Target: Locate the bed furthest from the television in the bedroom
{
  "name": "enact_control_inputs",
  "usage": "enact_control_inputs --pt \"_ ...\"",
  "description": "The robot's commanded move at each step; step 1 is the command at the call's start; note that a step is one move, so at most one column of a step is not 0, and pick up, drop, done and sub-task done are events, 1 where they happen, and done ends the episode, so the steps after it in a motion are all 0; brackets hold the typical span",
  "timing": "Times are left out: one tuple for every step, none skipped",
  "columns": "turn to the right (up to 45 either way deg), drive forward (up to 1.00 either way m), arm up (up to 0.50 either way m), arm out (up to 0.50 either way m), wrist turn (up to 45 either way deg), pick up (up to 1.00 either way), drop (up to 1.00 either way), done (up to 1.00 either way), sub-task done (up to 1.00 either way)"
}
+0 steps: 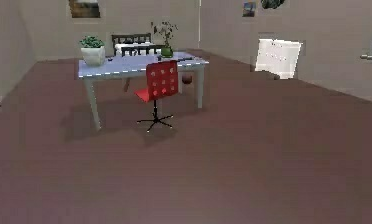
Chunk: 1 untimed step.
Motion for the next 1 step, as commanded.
enact_control_inputs --pt "-24.0 0.0 0.0 0.0 0.0 0.0 0.0 0.0 0.0"
